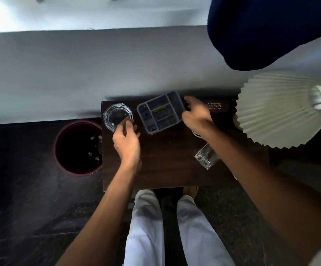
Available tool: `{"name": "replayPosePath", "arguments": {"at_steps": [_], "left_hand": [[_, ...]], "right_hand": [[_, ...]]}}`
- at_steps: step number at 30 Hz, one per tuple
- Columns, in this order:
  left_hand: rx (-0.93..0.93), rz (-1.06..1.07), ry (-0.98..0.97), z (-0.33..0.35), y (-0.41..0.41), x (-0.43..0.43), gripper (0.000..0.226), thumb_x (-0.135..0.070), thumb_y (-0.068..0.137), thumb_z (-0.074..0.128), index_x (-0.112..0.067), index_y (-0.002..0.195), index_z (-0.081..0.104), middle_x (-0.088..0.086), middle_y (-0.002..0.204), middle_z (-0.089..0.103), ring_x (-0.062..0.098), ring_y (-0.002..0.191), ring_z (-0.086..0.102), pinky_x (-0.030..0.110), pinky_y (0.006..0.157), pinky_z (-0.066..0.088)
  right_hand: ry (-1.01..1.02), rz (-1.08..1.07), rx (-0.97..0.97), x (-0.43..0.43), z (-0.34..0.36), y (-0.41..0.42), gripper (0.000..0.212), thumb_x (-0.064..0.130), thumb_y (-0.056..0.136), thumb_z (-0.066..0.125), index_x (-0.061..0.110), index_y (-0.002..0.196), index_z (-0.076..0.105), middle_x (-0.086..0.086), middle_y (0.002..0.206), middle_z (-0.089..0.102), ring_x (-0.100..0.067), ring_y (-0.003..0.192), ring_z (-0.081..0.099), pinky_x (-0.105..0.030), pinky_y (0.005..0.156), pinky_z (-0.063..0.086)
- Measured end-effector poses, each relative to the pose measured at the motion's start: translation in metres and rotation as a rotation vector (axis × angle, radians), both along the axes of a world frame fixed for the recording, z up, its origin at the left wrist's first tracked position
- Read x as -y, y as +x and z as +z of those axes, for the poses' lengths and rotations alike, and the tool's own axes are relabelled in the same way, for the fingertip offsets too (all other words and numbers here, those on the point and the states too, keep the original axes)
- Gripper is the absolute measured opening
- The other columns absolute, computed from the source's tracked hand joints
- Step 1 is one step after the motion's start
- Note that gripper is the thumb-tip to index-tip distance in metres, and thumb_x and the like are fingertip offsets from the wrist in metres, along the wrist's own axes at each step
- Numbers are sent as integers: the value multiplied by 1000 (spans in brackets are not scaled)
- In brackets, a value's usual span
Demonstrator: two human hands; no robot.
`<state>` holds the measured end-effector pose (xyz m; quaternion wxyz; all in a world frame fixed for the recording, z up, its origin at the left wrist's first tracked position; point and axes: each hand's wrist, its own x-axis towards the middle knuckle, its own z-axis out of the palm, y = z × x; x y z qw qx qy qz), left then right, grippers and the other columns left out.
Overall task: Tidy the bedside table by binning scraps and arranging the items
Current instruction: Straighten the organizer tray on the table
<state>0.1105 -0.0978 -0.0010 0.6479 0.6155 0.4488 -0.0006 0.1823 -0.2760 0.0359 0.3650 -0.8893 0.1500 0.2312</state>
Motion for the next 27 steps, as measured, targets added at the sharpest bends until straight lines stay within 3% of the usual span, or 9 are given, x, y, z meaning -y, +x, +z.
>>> {"name": "replayPosePath", "arguments": {"at_steps": [3,6,7,11,17,27], "left_hand": [[-36,-51,-11,-8,6,4,26,-35,99,54,-24,115,70,-10,105,74,13,106,69,43,103,54],[-110,-95,-28,-8,7,7,47,-47,91,53,-24,130,67,-3,124,72,16,121,64,43,110,48],[-120,-96,-26,-8,8,8,45,-45,95,54,-24,132,66,-1,128,71,17,123,63,42,111,47],[-139,-120,-41,-6,13,11,48,-52,95,49,-24,129,68,-2,124,72,18,121,64,44,109,48],[-125,-144,-56,-1,23,17,49,-52,101,44,-19,128,68,0,124,72,20,120,63,38,110,45],[-124,-202,-79,5,38,7,58,-56,98,40,-16,132,65,5,131,69,24,128,59,45,115,41]], "right_hand": [[5,13,-51,-3,-1,0,46,3,87,52,8,132,55,-15,129,62,-30,116,59,-25,84,45],[8,21,-86,-5,-1,0,42,6,87,52,13,127,59,-13,116,66,-23,92,57,-19,61,40],[17,19,-92,-6,-2,0,42,7,86,53,14,127,59,-13,115,67,-22,90,56,-20,60,40],[47,-11,-108,-9,1,0,44,8,84,54,16,127,60,-11,118,68,-27,104,63,-30,80,52],[86,-71,-107,-11,8,-4,38,7,85,55,16,121,63,-10,117,68,-28,104,62,-40,89,55],[147,-165,-103,-9,17,-20,40,8,89,55,22,126,63,2,108,64,-12,95,52,-21,77,39]]}}
